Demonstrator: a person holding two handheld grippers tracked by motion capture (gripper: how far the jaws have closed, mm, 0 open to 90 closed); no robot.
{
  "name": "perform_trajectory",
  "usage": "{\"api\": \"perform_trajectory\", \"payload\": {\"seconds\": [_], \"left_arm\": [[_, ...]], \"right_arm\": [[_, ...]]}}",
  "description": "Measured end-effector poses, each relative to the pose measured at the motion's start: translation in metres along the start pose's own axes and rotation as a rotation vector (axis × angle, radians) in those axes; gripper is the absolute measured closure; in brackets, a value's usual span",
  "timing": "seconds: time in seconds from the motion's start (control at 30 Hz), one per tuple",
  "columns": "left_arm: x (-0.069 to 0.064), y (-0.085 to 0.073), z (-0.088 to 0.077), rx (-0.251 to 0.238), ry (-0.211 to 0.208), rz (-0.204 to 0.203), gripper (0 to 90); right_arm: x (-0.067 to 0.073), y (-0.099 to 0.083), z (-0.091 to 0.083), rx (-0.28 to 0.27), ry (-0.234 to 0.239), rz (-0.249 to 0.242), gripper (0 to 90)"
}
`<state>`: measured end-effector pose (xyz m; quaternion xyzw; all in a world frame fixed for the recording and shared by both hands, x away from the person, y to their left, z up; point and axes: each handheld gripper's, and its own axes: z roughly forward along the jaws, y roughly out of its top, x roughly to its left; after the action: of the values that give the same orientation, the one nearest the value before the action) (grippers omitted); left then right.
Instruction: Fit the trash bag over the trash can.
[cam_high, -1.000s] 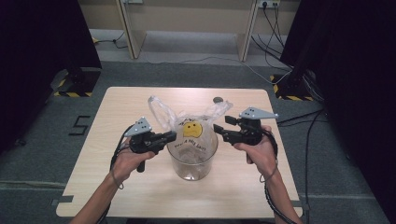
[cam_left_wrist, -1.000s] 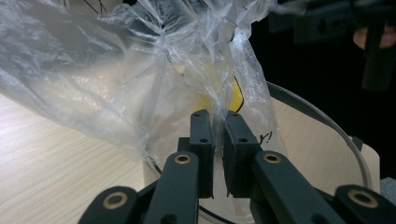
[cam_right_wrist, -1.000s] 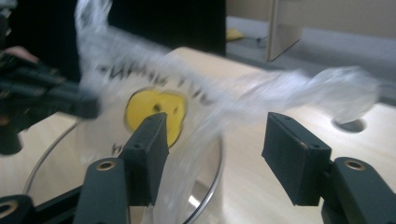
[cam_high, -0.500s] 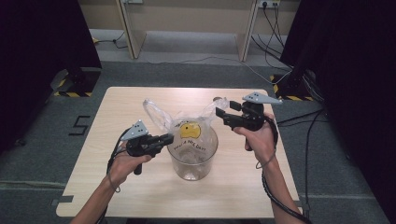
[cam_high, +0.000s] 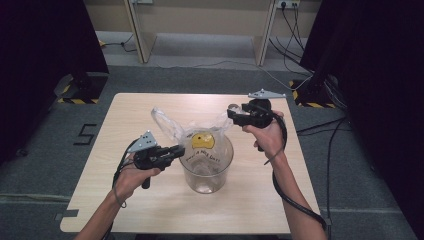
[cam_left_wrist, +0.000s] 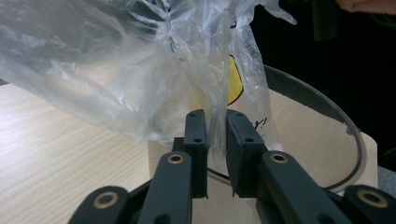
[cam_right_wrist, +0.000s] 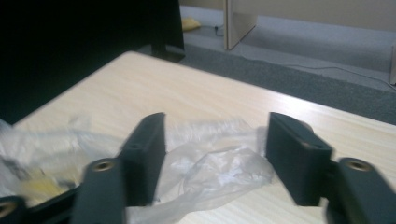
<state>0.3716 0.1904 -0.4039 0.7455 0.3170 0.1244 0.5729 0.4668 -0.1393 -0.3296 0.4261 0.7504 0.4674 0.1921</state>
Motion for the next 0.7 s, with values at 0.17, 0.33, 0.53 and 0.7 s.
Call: {"api": "perform_trajectory", "payload": {"seconds": [0.17,0.33,0.53,0.7], "left_arm": [[0.000,0.001,-0.003,-0.006,0.011,-0.021,70.0],[0.001,0.007,-0.010,-0.036,0.059,-0.077,45.3],[-0.004,0.020,-0.016,-0.083,0.081,-0.076,36.7],[-0.012,0.039,-0.018,-0.120,0.103,-0.035,33.0]], "right_arm": [[0.001,-0.013,0.000,0.022,0.046,-0.057,58.8],[0.004,-0.023,-0.008,0.031,0.100,-0.112,70.1],[0.011,-0.025,-0.014,0.031,0.136,-0.141,71.3],[0.017,-0.026,-0.017,0.031,0.159,-0.163,71.4]]}}
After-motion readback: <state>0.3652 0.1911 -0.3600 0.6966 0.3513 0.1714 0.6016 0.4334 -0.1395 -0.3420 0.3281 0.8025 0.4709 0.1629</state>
